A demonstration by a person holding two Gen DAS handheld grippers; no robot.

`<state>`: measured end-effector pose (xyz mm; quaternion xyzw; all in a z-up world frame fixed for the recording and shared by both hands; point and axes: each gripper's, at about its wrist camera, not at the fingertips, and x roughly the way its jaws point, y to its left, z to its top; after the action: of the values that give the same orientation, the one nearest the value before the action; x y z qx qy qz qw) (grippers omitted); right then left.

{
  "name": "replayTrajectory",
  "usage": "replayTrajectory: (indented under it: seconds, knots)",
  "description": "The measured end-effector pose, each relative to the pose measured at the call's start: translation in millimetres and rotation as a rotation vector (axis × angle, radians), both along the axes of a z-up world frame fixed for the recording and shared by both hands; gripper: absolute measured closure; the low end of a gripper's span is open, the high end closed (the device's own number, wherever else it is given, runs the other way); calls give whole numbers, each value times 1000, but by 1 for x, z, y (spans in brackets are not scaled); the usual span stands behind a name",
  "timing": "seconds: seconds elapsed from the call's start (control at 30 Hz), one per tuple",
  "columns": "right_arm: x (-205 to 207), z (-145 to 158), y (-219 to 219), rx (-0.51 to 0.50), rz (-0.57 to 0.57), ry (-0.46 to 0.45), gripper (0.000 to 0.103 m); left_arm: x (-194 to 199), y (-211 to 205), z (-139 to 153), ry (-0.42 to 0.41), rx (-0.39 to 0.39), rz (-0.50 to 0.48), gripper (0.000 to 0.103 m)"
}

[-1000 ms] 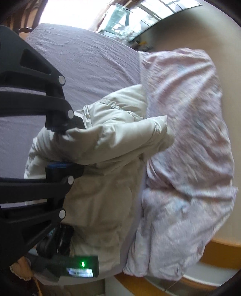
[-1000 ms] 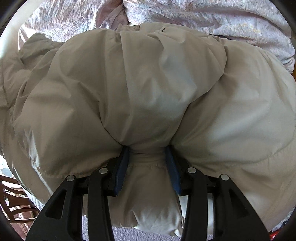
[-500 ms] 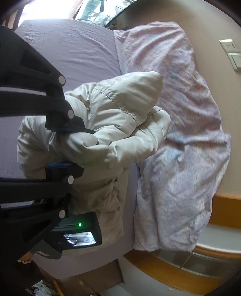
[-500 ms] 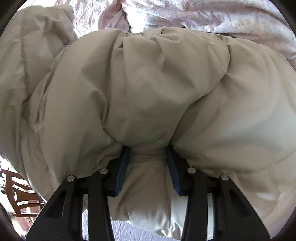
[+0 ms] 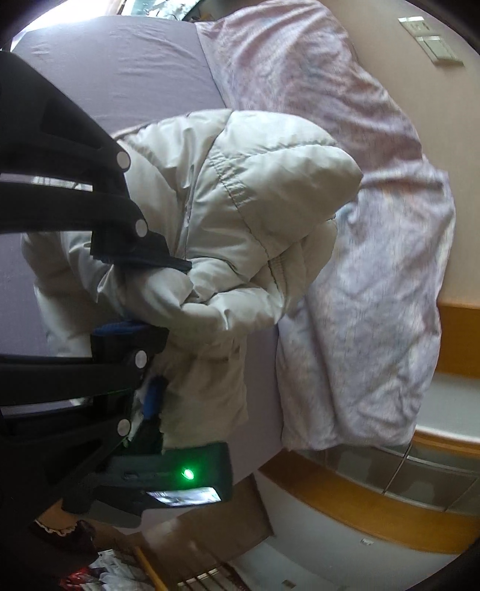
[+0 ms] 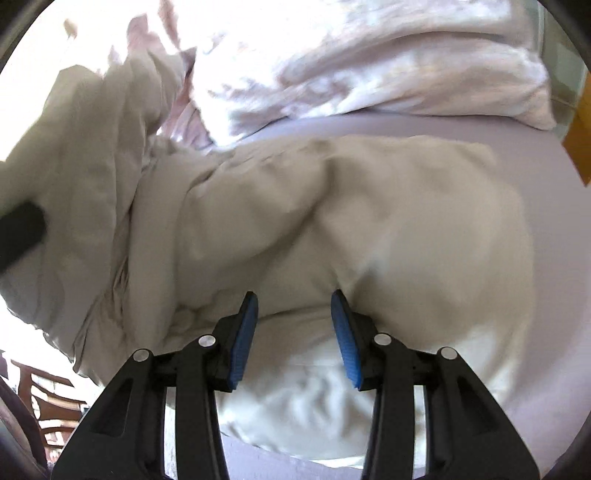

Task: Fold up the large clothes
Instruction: 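Lift the jacket side with both grippers and fold it over the bundle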

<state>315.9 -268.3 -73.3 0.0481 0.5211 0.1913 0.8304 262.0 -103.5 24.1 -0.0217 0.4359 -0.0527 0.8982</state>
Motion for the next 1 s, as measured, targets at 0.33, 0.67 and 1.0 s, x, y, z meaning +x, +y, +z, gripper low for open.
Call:
replayTrajectory:
  seconds: [0.33,0.67,1.0]
  knots:
    - [-16,20,-87,-27,-168,-49,59,1,-63,-11,34,-25,-121,79]
    - [-26,28,-157,-32,-313,-52,59,5,-127,-28,100,-48,-267,88]
    - [-30,42,-181,6,-333,-85,59,-6,-143,-26,138,-5,-347,93]
